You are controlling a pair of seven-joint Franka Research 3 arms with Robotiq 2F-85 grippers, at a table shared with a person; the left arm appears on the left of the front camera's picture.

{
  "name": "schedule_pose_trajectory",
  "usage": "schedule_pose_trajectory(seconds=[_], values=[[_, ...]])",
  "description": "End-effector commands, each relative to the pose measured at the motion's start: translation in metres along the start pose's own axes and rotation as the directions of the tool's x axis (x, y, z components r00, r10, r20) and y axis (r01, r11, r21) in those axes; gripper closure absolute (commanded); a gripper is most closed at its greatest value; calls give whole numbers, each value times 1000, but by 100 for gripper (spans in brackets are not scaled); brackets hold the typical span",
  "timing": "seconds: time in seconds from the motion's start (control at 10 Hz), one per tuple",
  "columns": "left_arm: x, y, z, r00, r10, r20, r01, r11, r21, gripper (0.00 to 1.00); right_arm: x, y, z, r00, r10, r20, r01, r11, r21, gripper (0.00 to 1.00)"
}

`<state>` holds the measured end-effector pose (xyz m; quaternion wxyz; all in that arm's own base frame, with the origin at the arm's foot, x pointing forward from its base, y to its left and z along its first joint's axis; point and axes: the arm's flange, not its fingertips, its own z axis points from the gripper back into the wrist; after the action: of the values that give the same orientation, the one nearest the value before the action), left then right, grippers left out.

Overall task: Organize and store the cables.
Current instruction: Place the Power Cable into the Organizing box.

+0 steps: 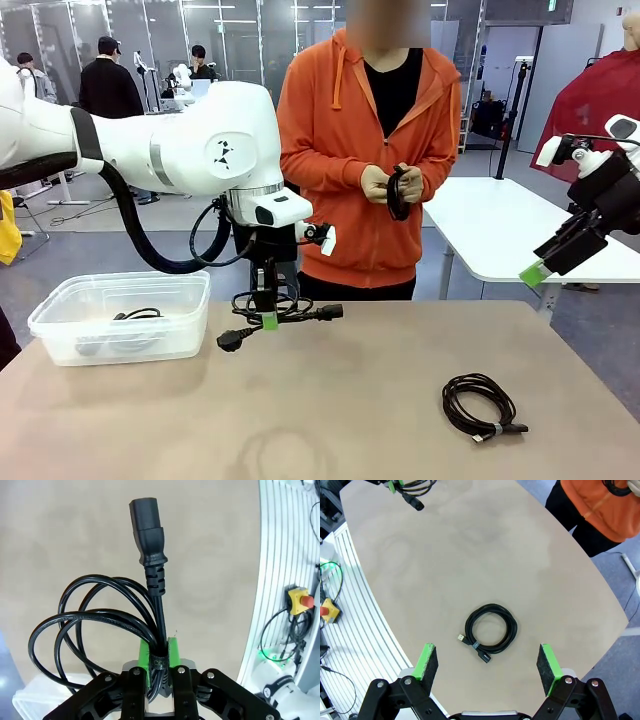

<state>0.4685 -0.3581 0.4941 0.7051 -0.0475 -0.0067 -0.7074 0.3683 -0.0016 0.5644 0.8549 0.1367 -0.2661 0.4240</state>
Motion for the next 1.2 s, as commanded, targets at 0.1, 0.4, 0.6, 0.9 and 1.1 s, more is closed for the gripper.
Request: schedule_pose_trajectory(seconds=[0.1,0.4,0.6,0.9,1.1], values=[[0,0,-1,1000,11,-1,-11,1000,-2,100,1,-2,1,1000,4,2,-4,1000,-1,0],[0,0,-1,1000,11,-1,-11,1000,-2,100,1,-2,1,1000,4,2,-4,1000,-1,0],[0,1,-3,1000,2,-3,-2,1000,-5,83,1,-2,1,1000,4,2,-4,1000,-1,0],[-55,36,6,994,106,-10,-104,988,111,83,1,-2,1,1000,4,2,-4,1000,-1,0],[-93,46,16,999,-3,44,-7,973,230,83,1,-2,1,1000,4,2,-4,1000,-1,0]])
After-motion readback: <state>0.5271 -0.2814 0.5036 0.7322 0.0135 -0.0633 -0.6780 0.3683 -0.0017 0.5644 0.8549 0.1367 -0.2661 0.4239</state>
